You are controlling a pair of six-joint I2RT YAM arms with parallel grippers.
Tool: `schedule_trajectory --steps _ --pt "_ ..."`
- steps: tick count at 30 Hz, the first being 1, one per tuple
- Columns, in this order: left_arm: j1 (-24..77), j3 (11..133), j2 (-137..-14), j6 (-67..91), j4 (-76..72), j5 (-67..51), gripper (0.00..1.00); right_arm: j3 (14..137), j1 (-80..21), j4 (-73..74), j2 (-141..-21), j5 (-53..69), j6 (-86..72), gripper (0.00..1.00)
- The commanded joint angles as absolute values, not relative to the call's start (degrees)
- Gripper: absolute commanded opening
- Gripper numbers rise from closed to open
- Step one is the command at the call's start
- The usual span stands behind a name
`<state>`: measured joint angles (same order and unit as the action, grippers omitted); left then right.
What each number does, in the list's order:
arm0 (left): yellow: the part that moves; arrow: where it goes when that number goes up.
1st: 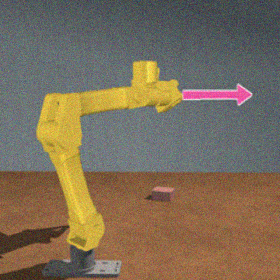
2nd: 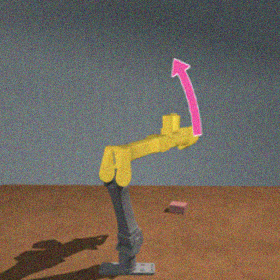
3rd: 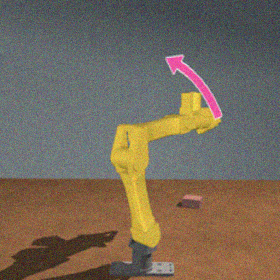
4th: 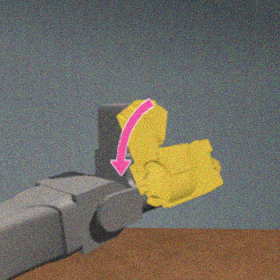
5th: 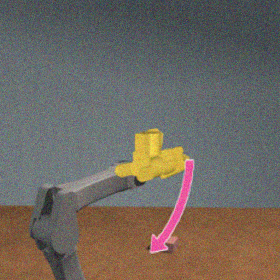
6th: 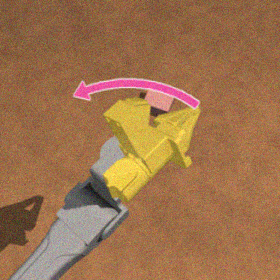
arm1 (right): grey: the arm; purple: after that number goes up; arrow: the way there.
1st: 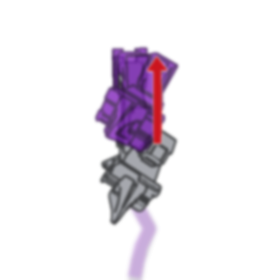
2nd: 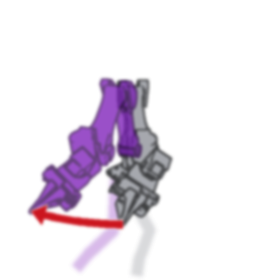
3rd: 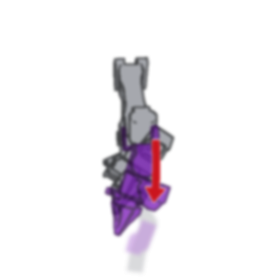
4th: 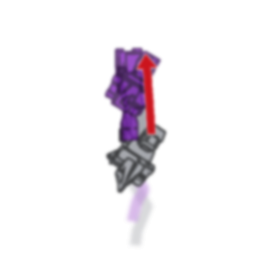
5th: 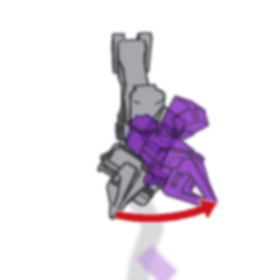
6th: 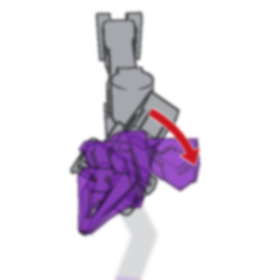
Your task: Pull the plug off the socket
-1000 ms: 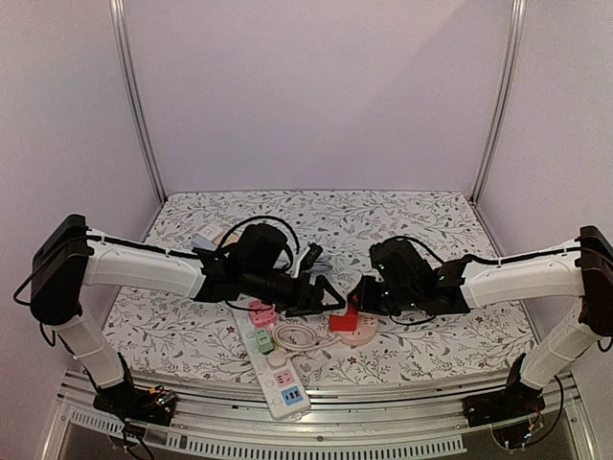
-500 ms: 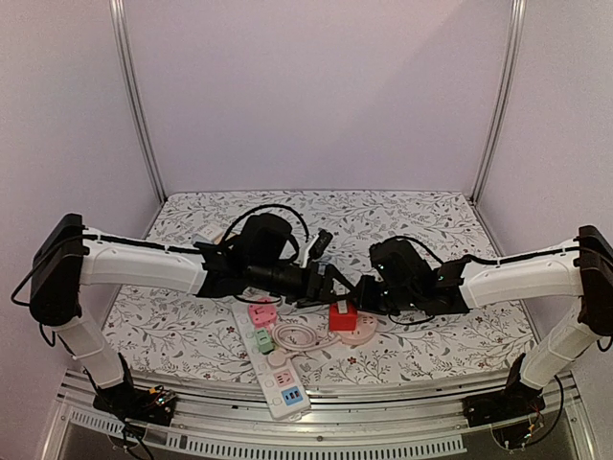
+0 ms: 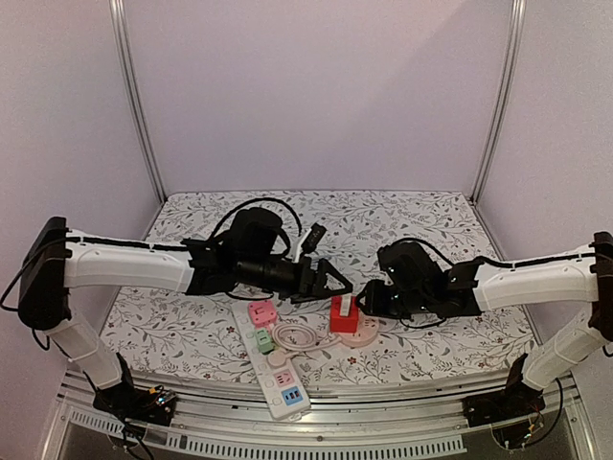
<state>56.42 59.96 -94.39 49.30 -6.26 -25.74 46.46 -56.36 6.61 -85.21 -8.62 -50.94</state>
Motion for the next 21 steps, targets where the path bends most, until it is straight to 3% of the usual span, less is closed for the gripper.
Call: schedule_trajectory --steps 1,11,21 --pt "53.32 55.8 -87.15 47.51 -2.76 -23.37 0.81 45.36 -56.95 15.43 -78.57 -11.75 -47.95 0.38" --pt "48.22 50.14 -76.92 43.7 7.02 -16.97 0.85 55.27 -63.4 33.12 -72.05 -23.28 -46.31 0.52" --pt "46.85 46.61 -73.42 44.22 9.08 -15.94 0.86 68.87 -71.57 40.95 -86.13 -29.97 -49.56 0.56"
